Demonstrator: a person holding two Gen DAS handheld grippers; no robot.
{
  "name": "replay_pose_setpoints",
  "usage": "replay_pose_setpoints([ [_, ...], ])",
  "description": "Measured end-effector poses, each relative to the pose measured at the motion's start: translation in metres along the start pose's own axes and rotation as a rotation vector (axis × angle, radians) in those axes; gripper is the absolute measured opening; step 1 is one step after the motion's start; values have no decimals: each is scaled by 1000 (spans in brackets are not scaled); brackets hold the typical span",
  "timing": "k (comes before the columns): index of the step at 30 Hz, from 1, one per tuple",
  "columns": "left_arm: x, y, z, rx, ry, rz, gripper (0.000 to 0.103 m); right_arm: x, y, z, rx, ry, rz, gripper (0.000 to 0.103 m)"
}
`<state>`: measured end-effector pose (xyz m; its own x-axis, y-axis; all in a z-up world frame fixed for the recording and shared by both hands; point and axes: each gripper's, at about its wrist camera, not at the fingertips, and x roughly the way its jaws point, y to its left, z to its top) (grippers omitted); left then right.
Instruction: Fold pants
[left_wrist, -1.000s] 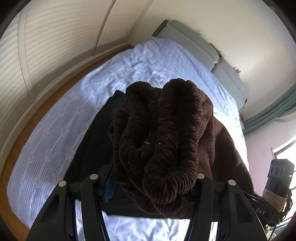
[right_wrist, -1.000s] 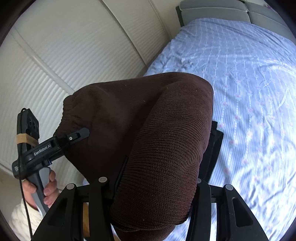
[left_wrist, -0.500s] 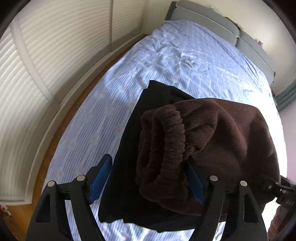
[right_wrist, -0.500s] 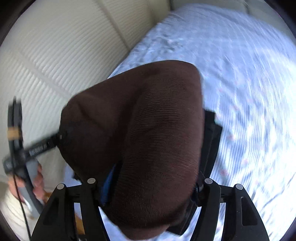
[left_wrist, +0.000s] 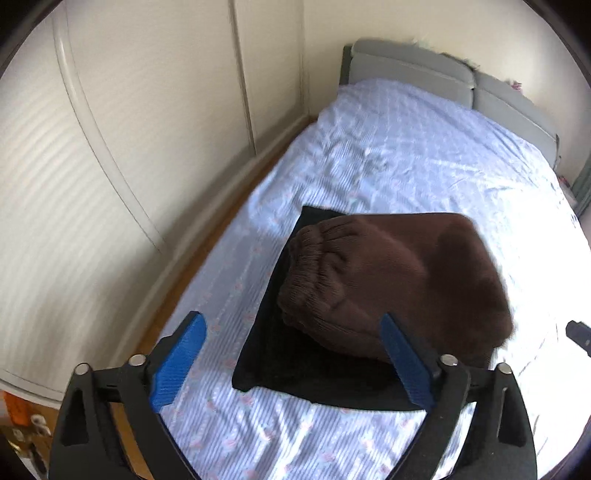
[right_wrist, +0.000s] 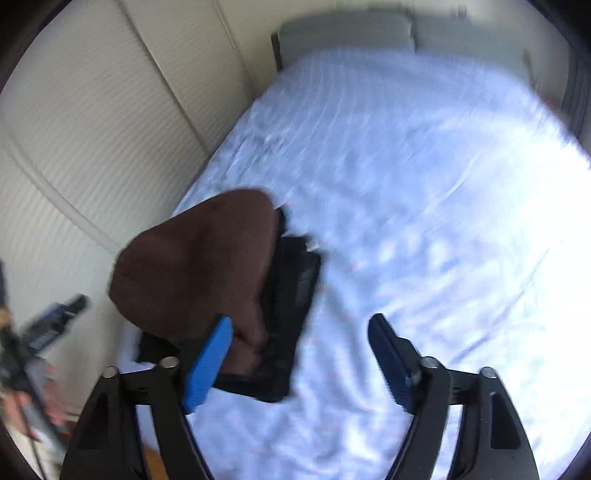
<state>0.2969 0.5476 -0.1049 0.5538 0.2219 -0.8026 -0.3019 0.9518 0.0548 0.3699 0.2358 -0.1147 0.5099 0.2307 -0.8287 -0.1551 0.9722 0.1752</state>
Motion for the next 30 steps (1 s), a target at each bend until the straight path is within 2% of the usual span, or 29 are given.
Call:
replay_pose_setpoints([
  [2,-32,-19,-12,34,-47,-3,101,-31,-9,-12,-50,-69,-60,87],
  [5,-76,-53,-30,87,-76,-37,103,-72,-27,-30,-105,-128,-155,87],
  [7,-104,-81,-42,123,-83,-75,103,-100,-42,-43,-108,-147,-178,87],
  [9,-127,-106,-53,155,-99,-103,103,-125,-56,-53,-102,-167,-190,87],
  [13,-179,-163,-75,261,-183,-140,103,-179,-90,-77,-57,-195,-183,87],
  [19,-248,-226,-104,321,-276,-204,103,-241,-141,-113,6,-224,-170,89],
  [24,-291,-273,-134,380,-284,-306,103,-284,-182,-147,17,-239,-183,89],
  [30,-328,-323,-168,404,-291,-323,103,-325,-228,-178,24,-247,-201,89],
])
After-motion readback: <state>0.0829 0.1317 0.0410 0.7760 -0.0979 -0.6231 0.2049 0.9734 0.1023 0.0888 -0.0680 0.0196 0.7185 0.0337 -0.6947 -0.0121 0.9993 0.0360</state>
